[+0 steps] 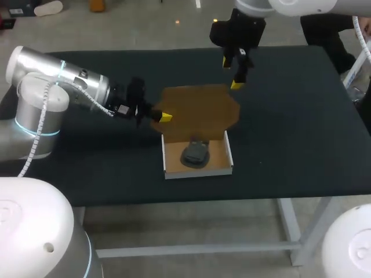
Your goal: Assemble the packaging by folding the flat box into shape, placing the metal phone stand inside, and closing the box properly
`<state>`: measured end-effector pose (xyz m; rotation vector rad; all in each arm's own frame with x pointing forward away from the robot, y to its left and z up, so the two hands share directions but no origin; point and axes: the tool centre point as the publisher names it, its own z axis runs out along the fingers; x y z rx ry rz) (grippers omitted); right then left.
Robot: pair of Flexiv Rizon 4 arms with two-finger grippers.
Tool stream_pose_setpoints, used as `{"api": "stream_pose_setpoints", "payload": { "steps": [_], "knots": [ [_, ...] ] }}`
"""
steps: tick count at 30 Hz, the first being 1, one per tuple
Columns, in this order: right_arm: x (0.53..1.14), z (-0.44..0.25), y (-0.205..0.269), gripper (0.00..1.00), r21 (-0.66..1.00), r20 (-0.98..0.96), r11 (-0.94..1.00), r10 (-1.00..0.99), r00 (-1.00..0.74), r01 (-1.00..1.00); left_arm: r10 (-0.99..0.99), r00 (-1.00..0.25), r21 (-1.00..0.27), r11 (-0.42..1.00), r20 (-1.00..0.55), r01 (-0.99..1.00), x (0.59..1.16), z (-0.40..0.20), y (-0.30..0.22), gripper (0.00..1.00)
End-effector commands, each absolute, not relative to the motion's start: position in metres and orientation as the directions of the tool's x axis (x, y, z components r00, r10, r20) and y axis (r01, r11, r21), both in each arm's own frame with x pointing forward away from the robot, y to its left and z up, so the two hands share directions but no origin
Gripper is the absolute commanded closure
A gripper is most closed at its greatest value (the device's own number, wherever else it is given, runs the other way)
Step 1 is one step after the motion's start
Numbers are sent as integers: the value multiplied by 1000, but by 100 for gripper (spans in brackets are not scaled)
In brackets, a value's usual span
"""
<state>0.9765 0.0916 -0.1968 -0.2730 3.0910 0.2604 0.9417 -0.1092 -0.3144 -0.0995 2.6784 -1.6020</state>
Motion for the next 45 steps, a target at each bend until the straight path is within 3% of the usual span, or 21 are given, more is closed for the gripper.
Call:
{"api": "stream_pose_setpoints", "payload": {
  "steps": [1,20,45],
  "knots": [
    [974,-194,95,0,158,-40,970,-183,-982,-187,-91,-996,-883,468,-24,-21,933,-319,-109,100],
    [971,-193,103,0,157,-35,965,-207,-978,-209,-58,-983,-867,482,-173,124,926,-319,-110,100],
    [975,-193,105,0,160,-32,964,-211,-977,-213,-62,-988,-852,516,-140,89,934,-319,-109,100]
  ]
}}
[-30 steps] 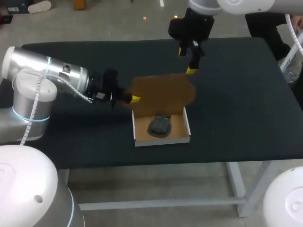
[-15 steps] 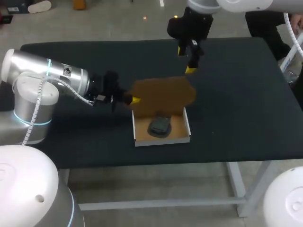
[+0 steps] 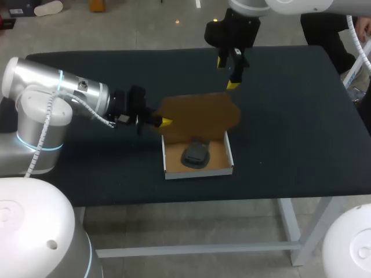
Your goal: Assemble the packaging by folding the flat box into shape, placing the metal phone stand inside, and closing the box properly
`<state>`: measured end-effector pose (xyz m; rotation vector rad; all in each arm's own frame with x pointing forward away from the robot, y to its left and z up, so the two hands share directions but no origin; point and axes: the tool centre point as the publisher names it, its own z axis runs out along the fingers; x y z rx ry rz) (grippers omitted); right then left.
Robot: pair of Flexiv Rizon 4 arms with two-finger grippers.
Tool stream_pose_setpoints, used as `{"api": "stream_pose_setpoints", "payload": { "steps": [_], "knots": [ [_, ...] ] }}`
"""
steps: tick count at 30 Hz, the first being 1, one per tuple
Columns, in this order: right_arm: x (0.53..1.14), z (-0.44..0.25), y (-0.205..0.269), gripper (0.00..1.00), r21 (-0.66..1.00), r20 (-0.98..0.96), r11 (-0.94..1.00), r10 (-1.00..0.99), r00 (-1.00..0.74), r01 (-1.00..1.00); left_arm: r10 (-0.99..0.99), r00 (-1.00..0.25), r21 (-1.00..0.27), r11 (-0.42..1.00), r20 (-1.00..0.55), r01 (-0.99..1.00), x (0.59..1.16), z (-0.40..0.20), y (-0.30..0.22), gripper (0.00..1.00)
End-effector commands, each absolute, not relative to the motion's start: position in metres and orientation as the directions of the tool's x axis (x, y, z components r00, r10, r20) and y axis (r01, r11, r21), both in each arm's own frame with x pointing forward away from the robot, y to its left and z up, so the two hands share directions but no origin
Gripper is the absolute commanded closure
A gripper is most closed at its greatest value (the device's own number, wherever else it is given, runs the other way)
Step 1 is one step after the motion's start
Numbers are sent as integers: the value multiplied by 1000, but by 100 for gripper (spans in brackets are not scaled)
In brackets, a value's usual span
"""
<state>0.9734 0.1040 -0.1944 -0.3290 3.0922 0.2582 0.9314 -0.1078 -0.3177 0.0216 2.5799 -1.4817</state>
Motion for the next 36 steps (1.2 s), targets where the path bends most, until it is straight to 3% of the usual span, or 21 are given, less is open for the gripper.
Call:
{"api": "stream_pose_setpoints", "payload": {
  "steps": [1,29,30,31,32,36],
  "knots": [
    [975,-193,105,0,160,-33,964,-211,-977,-213,-61,-989,-852,517,-138,87,934,-319,-109,100],
    [1000,-179,132,0,77,-54,982,-169,-984,-173,-61,-992,-851,521,-113,65,938,-320,-108,100],
    [1000,-180,135,22,78,-54,982,-170,-984,-173,-61,-992,-851,521,-113,65,938,-320,-108,100],
    [1000,-181,138,52,78,-53,982,-171,-984,-175,-61,-992,-851,521,-113,65,938,-320,-108,100],
    [1001,-182,140,63,71,-52,981,-175,-983,-178,-61,-992,-851,521,-113,65,938,-320,-108,100],
    [1004,-188,149,62,60,-49,982,-176,-983,-179,-61,-992,-851,521,-113,65,938,-320,-108,100]
  ]
}}
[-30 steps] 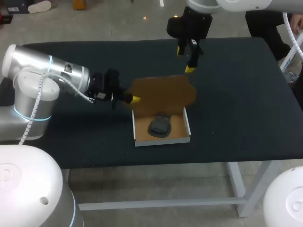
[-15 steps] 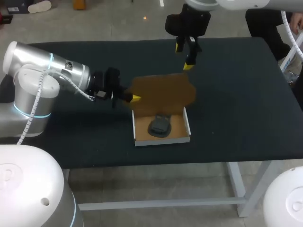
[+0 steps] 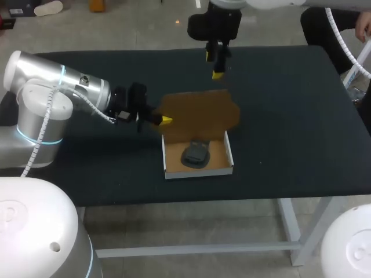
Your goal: Assemble the packaging by folding the flat box into shape, placing the metal phone stand inside, and closing the box properly
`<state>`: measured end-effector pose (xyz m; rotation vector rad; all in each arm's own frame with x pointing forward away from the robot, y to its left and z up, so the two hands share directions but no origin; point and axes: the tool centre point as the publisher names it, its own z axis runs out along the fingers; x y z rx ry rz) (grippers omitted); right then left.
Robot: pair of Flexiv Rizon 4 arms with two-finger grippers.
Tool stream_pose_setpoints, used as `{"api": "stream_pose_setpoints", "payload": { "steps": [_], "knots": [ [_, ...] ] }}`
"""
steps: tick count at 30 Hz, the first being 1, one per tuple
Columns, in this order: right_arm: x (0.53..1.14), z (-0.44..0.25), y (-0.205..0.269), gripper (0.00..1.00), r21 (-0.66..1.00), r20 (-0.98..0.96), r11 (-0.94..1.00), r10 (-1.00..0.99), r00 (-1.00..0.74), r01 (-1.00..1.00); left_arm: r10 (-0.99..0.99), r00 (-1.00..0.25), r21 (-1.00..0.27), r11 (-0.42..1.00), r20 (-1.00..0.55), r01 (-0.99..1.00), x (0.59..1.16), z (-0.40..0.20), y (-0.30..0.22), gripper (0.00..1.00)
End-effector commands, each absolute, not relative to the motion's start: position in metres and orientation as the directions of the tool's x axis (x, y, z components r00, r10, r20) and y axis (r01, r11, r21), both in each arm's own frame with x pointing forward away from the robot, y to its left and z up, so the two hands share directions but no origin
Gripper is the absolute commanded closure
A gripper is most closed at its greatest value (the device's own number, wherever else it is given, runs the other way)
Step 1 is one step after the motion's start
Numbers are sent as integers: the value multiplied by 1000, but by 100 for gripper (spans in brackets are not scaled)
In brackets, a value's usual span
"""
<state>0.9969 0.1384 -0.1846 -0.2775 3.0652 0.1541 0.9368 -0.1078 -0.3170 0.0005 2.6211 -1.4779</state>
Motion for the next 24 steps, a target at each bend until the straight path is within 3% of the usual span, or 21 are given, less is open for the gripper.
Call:
{"api": "stream_pose_setpoints", "payload": {
  "steps": [1,24],
  "knots": [
    [1005,-189,152,62,62,-47,982,-178,-983,-181,-61,-992,-851,521,-113,65,938,-320,-108,100],
    [992,-219,184,60,23,-40,979,-202,-979,-203,-61,-992,-851,521,-113,65,938,-320,-108,100]
  ]
}}
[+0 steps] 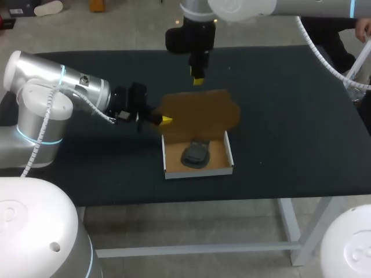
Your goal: Assemble the packaging by folding the flat box into shape, placing the metal phone stand inside, and closing the box properly
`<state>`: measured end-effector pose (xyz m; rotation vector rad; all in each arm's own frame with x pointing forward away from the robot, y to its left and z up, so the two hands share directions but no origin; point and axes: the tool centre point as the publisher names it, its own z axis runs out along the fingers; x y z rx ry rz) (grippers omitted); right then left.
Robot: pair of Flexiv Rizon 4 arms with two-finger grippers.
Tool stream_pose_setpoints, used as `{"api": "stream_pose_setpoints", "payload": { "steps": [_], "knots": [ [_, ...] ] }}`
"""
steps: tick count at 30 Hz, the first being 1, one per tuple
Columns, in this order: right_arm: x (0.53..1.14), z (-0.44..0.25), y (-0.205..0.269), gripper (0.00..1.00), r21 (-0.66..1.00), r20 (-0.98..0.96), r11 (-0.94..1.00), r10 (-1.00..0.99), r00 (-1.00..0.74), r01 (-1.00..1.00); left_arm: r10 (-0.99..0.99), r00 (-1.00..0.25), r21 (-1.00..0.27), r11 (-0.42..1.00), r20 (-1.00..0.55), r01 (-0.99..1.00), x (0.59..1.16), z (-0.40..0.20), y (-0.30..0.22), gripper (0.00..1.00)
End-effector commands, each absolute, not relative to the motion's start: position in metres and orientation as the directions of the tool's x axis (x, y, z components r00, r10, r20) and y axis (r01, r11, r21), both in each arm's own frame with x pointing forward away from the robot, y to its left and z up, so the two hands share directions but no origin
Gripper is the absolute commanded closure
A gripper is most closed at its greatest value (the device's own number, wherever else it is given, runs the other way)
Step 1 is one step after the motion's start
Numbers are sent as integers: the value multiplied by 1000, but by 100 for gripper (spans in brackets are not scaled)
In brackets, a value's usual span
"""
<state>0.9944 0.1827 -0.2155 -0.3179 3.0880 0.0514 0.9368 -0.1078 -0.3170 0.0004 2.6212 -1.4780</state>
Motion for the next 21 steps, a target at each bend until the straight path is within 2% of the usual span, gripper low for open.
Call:
{"api": "stream_pose_setpoints", "payload": {
  "steps": [1,21],
  "knots": [
    [990,-220,182,60,24,-38,979,-200,-979,-201,-61,-992,-851,521,-113,65,938,-320,-108,100],
    [965,-227,176,60,31,-55,981,-188,-981,-190,-61,-992,-851,521,-113,65,938,-320,-108,100]
  ]
}}
